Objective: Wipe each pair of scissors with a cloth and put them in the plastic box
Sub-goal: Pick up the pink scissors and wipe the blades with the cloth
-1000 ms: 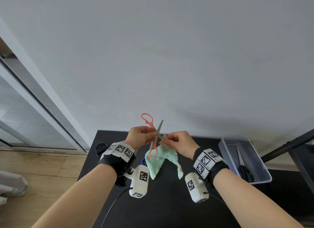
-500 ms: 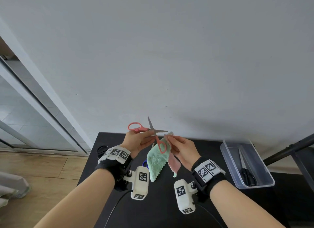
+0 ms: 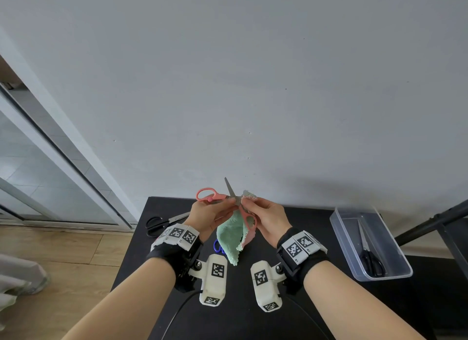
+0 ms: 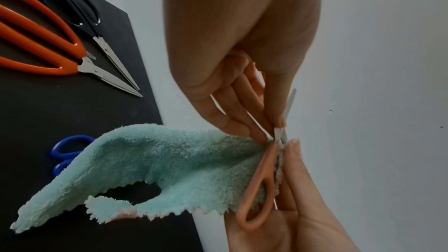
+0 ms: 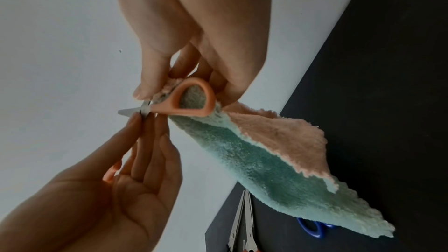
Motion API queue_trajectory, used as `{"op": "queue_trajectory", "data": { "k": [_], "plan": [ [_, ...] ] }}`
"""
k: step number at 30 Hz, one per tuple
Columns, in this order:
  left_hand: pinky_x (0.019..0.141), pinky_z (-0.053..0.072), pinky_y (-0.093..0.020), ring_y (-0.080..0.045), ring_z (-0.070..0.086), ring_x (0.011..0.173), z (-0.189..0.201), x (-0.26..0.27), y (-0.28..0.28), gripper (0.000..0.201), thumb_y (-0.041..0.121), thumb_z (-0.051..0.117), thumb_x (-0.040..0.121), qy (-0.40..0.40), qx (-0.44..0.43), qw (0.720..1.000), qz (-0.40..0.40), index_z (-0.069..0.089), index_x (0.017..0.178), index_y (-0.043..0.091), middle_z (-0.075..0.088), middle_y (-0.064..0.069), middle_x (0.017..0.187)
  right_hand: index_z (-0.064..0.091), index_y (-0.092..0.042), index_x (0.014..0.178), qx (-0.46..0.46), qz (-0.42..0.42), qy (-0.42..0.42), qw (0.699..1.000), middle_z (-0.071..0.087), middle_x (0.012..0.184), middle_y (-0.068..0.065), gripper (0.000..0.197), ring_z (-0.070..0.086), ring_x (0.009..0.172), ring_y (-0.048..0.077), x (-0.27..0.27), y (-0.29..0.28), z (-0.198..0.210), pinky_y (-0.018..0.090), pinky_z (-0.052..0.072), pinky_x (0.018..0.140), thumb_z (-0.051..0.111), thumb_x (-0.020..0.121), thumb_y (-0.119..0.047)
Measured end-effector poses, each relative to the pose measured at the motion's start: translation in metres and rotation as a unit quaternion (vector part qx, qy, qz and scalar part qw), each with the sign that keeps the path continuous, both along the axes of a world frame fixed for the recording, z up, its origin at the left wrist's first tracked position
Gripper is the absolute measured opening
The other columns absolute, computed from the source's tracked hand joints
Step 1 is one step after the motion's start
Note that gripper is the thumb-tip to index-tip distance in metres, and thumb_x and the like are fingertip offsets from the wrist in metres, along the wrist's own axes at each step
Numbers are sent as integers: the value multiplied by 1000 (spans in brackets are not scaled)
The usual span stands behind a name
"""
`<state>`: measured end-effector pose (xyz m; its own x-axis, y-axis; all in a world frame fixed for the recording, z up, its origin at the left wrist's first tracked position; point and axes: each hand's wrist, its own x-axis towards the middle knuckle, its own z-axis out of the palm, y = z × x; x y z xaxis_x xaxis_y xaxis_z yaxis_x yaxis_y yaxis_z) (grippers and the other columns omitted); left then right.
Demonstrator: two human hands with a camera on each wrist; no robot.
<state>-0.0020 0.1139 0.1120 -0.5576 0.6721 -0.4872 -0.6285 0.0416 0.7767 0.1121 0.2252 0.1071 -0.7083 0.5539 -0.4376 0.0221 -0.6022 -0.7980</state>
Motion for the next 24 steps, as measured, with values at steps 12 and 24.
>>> {"op": "queue_trajectory", "data": {
  "k": [12,24],
  "plan": [
    [72,53,-22,-16,70,87,-7,3,-1,9,4,63,86,2,13,1000,17,70,93,3,74,-8,91,69,7,98,35,25,-14,999,69,98,23,21,67,90,29,-12,-1,-1,38,54,89,69,83,-8],
    [72,53,-22,-16,71,84,-5,3,1,9,3,61,88,8,15,1000,-2,70,90,5,74,-6,88,71,4,99,69,42,-15,997,69,103,23,23,68,94,28,-9,6,-6,35,54,88,72,80,-9]
  ]
}}
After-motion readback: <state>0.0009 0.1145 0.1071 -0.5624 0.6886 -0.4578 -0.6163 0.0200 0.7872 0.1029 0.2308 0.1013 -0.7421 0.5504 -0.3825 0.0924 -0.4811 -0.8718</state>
